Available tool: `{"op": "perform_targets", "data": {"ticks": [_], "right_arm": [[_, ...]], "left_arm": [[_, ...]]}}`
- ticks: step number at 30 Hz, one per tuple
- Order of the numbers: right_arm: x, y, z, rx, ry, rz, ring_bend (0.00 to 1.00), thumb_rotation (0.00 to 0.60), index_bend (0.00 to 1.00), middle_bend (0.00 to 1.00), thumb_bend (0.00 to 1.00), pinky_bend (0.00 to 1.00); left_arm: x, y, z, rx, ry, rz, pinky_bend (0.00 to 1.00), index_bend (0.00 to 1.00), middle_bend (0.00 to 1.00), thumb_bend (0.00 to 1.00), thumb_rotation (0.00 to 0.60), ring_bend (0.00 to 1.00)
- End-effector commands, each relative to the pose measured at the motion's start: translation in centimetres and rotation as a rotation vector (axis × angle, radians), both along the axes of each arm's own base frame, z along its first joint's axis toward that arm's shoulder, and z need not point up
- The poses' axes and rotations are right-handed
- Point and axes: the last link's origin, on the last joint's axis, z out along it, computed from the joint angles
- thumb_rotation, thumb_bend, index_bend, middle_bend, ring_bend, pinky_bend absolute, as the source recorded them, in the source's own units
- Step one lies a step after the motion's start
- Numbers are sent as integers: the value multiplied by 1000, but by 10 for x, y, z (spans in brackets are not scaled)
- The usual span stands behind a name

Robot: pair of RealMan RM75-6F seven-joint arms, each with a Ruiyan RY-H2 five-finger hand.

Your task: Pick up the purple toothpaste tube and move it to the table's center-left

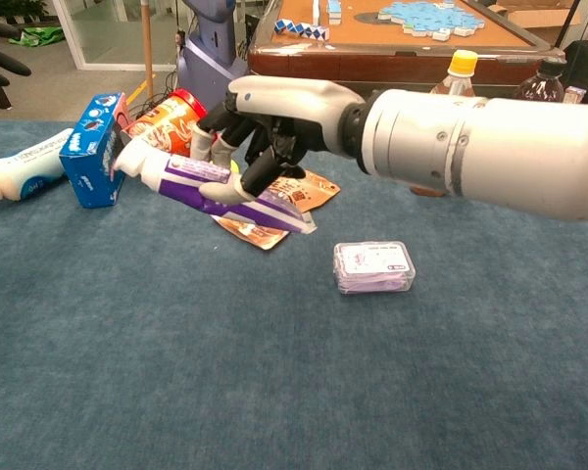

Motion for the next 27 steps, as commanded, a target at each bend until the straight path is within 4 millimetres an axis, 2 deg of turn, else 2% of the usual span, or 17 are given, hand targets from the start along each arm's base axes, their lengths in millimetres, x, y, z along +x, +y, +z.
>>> {"op": "perform_targets", "data": {"ticks": [1,5,14,22,27], "right_arm": [[6,9,-11,11,-78,-10,855,600,1000,901,926,833],[15,17,-26,28,-127,-10,864,600,1000,904,956,846],[35,24,-54,33,-237,-43,868,600,1000,909,971,850],[57,24,-71,50,-287,-77,878,600,1000,915,987,850],[64,21,-78,54,-294,-105,878,600,1000,915,989,851]], "left_arm": [[5,-1,-2,2,-29,-9,277,0,121,111,2,96],[13,-1,-9,-3,-55,-23,255,0,104,108,0,81],[28,3,-27,-19,-105,-41,202,0,78,97,0,60],[41,6,-44,-12,-130,-68,168,0,63,93,0,33],[45,5,-50,-8,-139,-76,148,0,59,91,0,30]]}}
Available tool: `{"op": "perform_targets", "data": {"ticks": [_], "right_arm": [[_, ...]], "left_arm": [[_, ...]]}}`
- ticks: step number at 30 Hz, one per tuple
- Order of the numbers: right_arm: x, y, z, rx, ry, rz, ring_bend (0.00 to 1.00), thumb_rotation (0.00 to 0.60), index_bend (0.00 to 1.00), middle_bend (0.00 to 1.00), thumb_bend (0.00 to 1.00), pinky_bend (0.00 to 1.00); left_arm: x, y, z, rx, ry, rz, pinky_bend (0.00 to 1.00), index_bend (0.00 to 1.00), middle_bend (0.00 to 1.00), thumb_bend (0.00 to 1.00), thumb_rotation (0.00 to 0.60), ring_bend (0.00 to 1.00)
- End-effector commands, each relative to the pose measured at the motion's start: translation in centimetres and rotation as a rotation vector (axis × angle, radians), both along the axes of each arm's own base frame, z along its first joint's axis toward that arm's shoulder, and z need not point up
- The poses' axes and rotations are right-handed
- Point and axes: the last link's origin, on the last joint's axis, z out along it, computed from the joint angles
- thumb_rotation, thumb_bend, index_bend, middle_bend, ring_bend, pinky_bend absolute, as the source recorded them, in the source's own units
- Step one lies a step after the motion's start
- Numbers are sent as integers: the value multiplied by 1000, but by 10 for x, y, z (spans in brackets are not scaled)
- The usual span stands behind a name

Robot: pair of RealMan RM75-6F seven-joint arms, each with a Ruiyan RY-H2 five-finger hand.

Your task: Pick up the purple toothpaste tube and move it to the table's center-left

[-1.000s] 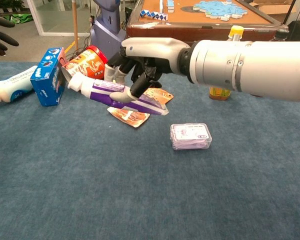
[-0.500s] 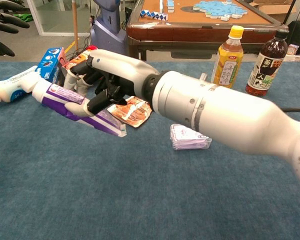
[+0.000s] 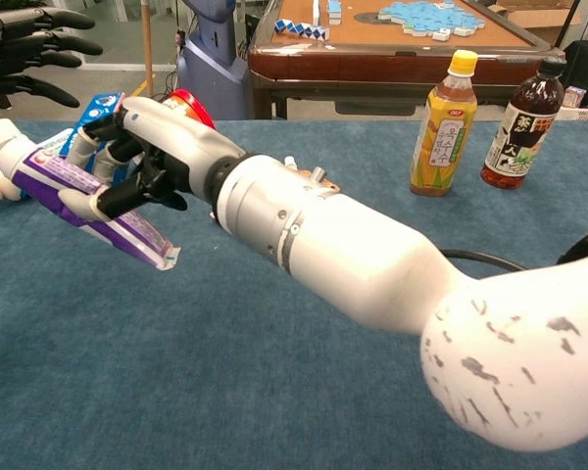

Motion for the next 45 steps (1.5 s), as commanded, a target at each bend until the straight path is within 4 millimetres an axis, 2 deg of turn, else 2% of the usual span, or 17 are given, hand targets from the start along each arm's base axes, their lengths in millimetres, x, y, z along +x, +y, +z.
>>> {"op": "perform_targets", "data": {"ticks": [1,14,34,39,45], "right_arm": [[4,-2,-5,7,-2,-17,878,600,1000,915,989,851],[17,-3,-12,22,-8,-31,880,600,1000,916,990,851],[28,1,-13,26,-73,-78,898,600,1000,931,989,857],[21,0,-14,25,-14,-44,899,600,1000,932,989,857],[-5,-9,-9,-13,185,57,899,600,1000,932,989,857]], "left_arm": [[1,0,-3,9,2,-8,139,0,59,89,0,29],[0,1,-16,20,38,-37,92,0,45,65,0,9],[2,2,-25,39,62,-61,75,0,12,57,0,0],[1,3,-23,44,75,-58,75,0,11,56,0,0],[-6,6,-13,57,131,-57,75,0,11,57,0,0]]}}
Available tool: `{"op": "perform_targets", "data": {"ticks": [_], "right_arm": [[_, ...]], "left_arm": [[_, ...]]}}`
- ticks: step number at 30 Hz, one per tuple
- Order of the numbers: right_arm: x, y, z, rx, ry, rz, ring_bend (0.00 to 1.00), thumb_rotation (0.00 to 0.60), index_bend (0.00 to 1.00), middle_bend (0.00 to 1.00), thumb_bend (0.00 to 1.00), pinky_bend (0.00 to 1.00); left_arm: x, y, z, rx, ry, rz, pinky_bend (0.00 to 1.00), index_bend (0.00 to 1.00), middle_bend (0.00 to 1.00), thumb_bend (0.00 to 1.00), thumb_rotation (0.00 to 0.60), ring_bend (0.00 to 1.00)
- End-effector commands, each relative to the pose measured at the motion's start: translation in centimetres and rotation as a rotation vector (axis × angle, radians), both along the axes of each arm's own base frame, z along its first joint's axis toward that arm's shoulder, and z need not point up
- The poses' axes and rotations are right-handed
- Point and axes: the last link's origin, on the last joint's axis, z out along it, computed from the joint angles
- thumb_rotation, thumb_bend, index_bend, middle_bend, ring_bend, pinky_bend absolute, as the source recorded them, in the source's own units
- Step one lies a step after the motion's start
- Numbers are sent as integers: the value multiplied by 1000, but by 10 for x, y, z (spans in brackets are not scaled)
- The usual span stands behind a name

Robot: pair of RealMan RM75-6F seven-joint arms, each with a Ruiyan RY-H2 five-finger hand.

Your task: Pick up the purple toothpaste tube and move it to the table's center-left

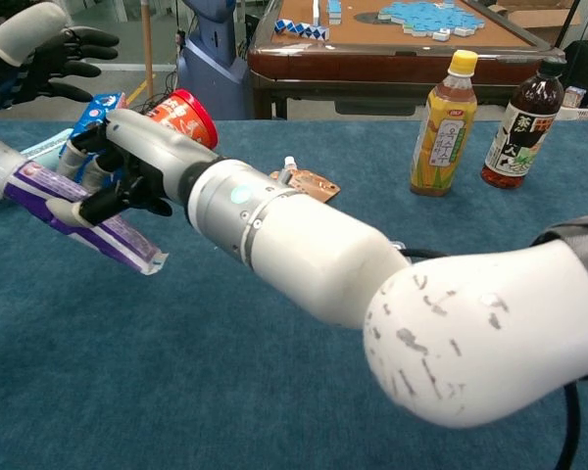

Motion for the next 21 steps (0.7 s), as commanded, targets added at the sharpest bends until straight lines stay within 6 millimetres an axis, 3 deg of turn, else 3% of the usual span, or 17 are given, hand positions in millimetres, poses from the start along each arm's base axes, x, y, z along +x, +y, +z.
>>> {"op": "perform_targets", "data": {"ticks": [1,5,9,12,17,21], "right_arm": [[-18,-4,4,-22,143,78,898,600,1000,932,989,857],[-35,-9,9,-60,333,197,867,600,1000,897,988,822],[-48,-9,7,-87,471,268,752,600,941,800,921,697],[-56,-6,3,-94,547,303,610,600,760,664,766,574],[-64,0,-1,-101,610,326,328,600,304,378,369,381],[-64,1,9,-122,589,313,224,600,92,233,226,319]], "left_arm": [[-4,1,6,8,33,1,75,0,11,57,0,0],[-11,-1,13,15,67,14,75,0,11,56,0,0],[-18,-4,16,20,85,33,75,0,11,57,0,0],[-22,-7,18,23,97,45,75,0,11,57,0,0],[-27,-10,20,25,113,55,75,0,11,57,0,0],[-30,-11,21,27,131,54,75,0,11,57,0,0]]}}
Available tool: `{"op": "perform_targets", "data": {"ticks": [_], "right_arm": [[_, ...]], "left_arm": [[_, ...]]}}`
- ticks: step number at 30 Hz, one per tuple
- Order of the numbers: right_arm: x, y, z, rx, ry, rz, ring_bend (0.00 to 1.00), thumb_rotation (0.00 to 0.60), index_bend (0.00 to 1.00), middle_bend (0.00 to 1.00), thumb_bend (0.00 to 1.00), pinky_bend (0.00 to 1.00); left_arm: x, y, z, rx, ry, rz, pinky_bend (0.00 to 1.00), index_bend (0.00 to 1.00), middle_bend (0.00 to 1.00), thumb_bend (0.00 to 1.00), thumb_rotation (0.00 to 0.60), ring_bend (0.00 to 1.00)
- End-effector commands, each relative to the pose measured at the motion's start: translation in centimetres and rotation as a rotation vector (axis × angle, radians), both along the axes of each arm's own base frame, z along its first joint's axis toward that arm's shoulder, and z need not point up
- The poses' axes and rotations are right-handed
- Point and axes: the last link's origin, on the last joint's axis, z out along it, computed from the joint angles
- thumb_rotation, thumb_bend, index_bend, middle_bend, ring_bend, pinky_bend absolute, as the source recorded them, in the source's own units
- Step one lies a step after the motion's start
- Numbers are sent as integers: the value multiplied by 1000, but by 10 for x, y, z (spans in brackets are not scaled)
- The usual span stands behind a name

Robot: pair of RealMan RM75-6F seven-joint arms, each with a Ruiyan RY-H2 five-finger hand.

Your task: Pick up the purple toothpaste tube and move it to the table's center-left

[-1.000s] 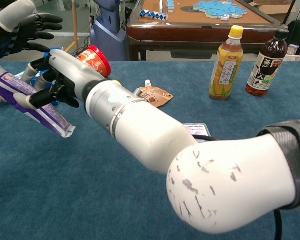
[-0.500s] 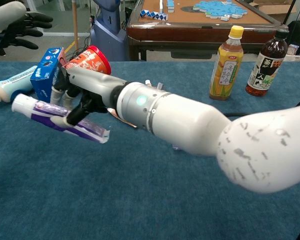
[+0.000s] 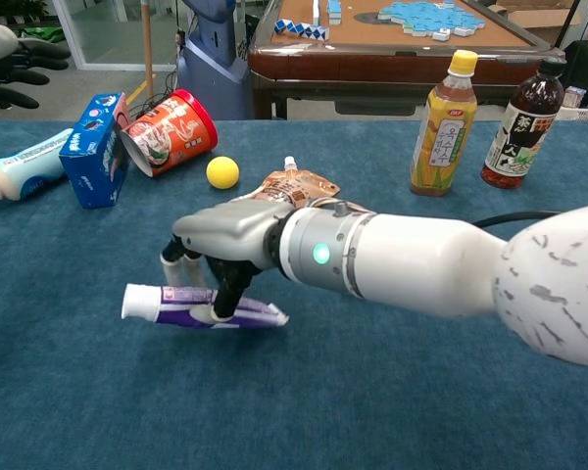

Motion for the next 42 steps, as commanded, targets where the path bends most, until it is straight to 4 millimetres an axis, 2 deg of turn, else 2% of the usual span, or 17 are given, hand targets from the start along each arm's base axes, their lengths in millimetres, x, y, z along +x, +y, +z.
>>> {"op": "perform_targets", "data": {"ticks": [1,4,7,9,11,13,14,15,16,18,22,25,31,36,42], "right_arm": [[-1,0,10,-28,-26,0,221,600,64,214,219,319],[-2,-2,27,-54,-76,-14,217,600,33,197,217,319],[-13,-9,53,-114,-118,-35,219,600,33,205,216,319],[-23,-14,70,-168,-139,-58,235,600,43,246,217,325],[-40,-18,91,-231,-158,-95,271,600,117,311,224,352],[-57,-21,107,-290,-166,-126,325,600,229,368,253,390],[-69,-21,116,-325,-164,-145,356,600,282,398,274,411],[-78,-21,123,-353,-158,-156,376,600,320,418,292,424],[-86,-20,129,-378,-151,-164,392,600,353,434,308,437],[-107,-16,144,-436,-133,-189,419,600,397,458,330,467],[-146,-3,172,-533,-102,-263,439,600,415,483,331,484],[-176,14,192,-600,-73,-334,442,600,431,495,332,484],[-224,50,223,-692,-16,-448,442,600,431,496,331,484],[-250,77,242,-754,20,-499,442,600,431,496,332,488],[-265,98,251,-779,23,-535,442,600,431,496,331,491]], "left_arm": [[-1,0,1,2,9,-1,75,0,11,57,0,0],[-5,3,3,22,41,-8,75,0,11,57,0,0],[-11,5,6,38,62,4,75,0,11,57,0,0],[-18,7,8,51,88,19,75,0,11,57,0,0],[-26,9,12,60,120,42,75,0,11,57,17,0],[-36,12,15,83,168,78,75,0,10,56,227,0],[-42,13,17,99,218,92,75,0,10,55,436,0],[-46,13,18,109,254,99,75,0,10,54,561,0],[-50,13,19,118,284,107,75,0,10,54,600,0],[-58,11,21,142,337,126,75,0,10,53,600,0],[-72,3,22,188,401,160,76,0,10,53,600,0],[-82,-7,24,212,456,190,76,0,10,53,600,0],[-89,-30,28,264,554,193,76,0,10,53,600,0],[-89,-50,28,287,577,187,76,0,10,53,600,0],[-89,-68,25,286,587,184,76,0,10,53,600,0]]}}
